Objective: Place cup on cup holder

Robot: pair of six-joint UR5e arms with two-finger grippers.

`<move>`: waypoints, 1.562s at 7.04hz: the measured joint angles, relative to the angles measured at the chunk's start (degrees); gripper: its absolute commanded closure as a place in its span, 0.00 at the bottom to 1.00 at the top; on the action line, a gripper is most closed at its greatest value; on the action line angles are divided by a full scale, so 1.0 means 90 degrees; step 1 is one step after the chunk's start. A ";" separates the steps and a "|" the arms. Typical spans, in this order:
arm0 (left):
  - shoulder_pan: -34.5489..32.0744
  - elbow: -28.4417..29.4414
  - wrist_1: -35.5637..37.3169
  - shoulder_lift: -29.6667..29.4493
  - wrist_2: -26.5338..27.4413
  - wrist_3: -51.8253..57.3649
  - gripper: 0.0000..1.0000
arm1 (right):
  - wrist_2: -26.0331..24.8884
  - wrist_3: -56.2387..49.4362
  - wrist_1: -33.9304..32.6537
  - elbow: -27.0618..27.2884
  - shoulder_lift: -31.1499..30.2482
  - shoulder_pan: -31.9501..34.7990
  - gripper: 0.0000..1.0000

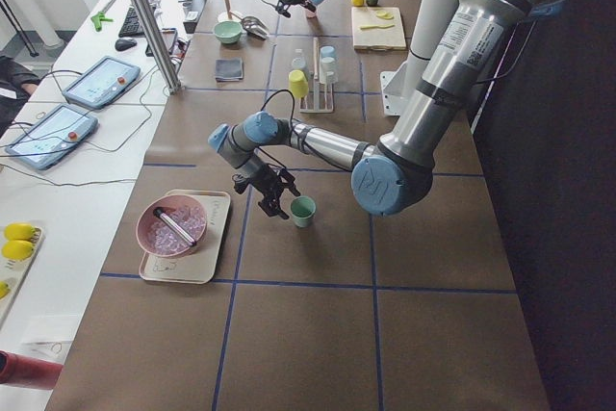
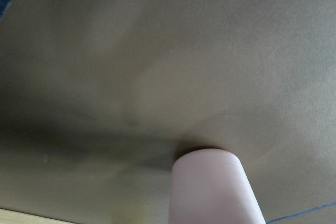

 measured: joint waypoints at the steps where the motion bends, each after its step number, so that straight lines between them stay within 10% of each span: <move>1: 0.0121 0.0018 0.0063 0.0003 0.0002 0.0000 0.00 | 0.0016 0.0001 0.0010 -0.0094 0.0005 0.0023 0.00; 7: 0.0333 0.0159 0.0098 0.0140 0.0057 0.0223 0.00 | -0.0282 -0.0054 0.0242 -0.0898 0.0323 0.0084 0.00; 8: 0.0334 0.0169 0.0103 0.0174 0.0058 0.0238 0.17 | -0.0261 -0.0081 0.0219 -0.0913 0.0313 0.0091 0.00; 9: 0.0336 0.0169 0.0123 0.0194 0.0058 0.0254 0.65 | -0.0245 -0.0110 0.0190 -0.0917 0.0287 0.0094 0.00; 10: 0.0331 0.0168 0.0160 0.0201 0.0050 0.0305 0.93 | -0.0242 -0.0132 0.0155 -0.0922 0.0243 0.0091 0.00; 11: 0.0314 0.0156 0.0249 0.0203 0.0013 0.0370 0.96 | -0.0241 -0.0141 0.0119 -0.0930 0.0201 0.0073 0.00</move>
